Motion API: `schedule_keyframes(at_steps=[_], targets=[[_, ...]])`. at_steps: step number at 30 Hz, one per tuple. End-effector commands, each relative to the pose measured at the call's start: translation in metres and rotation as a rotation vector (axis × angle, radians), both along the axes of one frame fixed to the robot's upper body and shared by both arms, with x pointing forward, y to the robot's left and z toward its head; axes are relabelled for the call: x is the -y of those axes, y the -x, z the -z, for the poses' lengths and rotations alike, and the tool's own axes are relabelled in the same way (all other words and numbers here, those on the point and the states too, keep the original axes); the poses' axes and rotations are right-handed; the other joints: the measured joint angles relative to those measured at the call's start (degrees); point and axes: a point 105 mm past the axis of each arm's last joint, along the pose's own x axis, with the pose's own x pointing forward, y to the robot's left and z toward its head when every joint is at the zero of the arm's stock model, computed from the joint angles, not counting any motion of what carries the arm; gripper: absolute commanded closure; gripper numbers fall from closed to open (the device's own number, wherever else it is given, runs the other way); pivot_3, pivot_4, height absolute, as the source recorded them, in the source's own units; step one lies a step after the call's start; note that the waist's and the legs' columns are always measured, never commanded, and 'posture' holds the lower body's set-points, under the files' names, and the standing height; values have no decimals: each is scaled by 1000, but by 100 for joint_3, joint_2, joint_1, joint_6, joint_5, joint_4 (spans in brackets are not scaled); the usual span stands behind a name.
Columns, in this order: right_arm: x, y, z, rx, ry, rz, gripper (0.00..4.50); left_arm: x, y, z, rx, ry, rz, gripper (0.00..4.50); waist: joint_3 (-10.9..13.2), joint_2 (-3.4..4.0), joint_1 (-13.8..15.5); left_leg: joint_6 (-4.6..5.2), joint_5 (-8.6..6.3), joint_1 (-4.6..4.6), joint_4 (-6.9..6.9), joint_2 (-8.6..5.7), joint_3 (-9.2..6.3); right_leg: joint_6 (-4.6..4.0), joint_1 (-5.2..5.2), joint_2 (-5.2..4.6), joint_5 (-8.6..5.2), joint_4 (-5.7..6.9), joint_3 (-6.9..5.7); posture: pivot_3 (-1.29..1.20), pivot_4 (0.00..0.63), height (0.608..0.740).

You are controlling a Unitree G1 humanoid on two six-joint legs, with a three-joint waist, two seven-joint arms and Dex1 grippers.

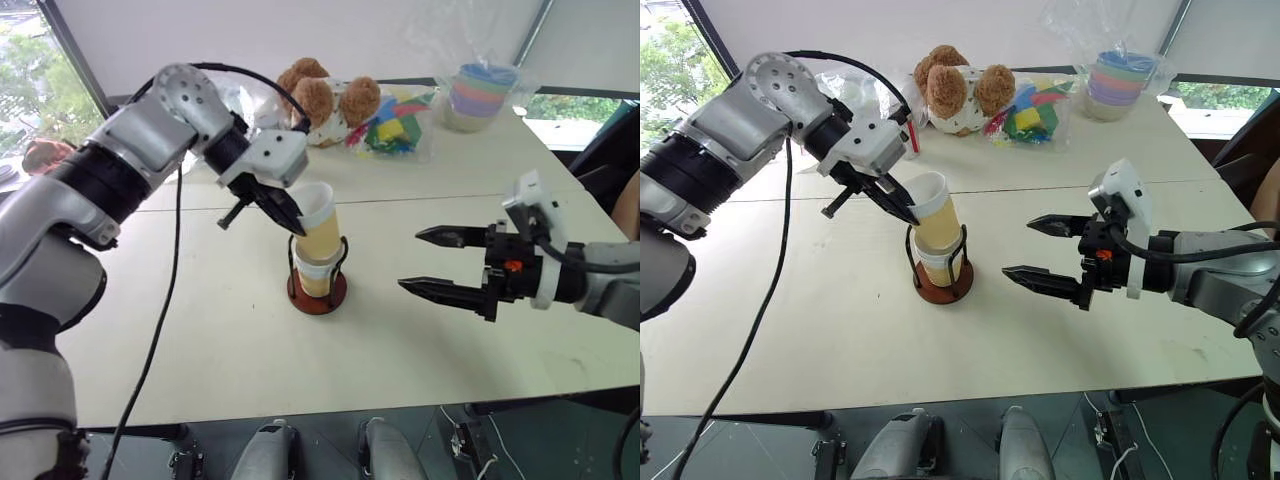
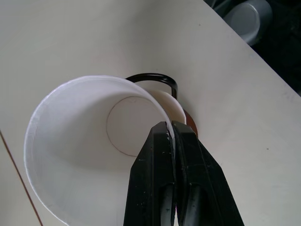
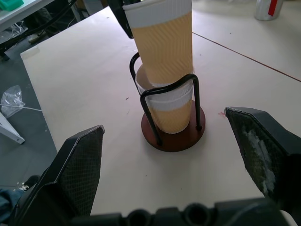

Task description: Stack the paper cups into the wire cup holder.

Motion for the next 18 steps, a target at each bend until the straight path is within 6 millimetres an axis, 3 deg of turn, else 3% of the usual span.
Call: schedule_keyframes(at_steps=[1,6,13,16,18], targets=[[-4,0,-6,43,-18,-16,0,3,9,-15,12,6,35,3595,0,0,1,0,0,0,0,0,0,0,0,0,0,0,0,0,150,740],[-7,-2,-6,45,-26,-21,0,6,6,-19,36,20,44,1078,0,0,7,0,0,0,1,0,-1,1,1,1,0,0,0,0,150,740],[1,-11,-2,50,-45,22,0,5,-4,-54,18,230,-58,1078,1,-2,-5,2,-1,-1,3,0,0,3,0,4,-2,2,-1,0,150,740],[14,-34,12,80,-60,110,0,-37,-27,-47,-14,473,-339,1078,-7,11,-63,7,-4,12,-3,1,3,7,4,6,-4,1,2,0,150,740],[15,-45,18,96,-89,137,0,-56,-32,-37,-30,590,-486,1078,-8,13,-135,23,-13,56,-12,1,9,10,24,10,-7,7,23,0,150,740]])
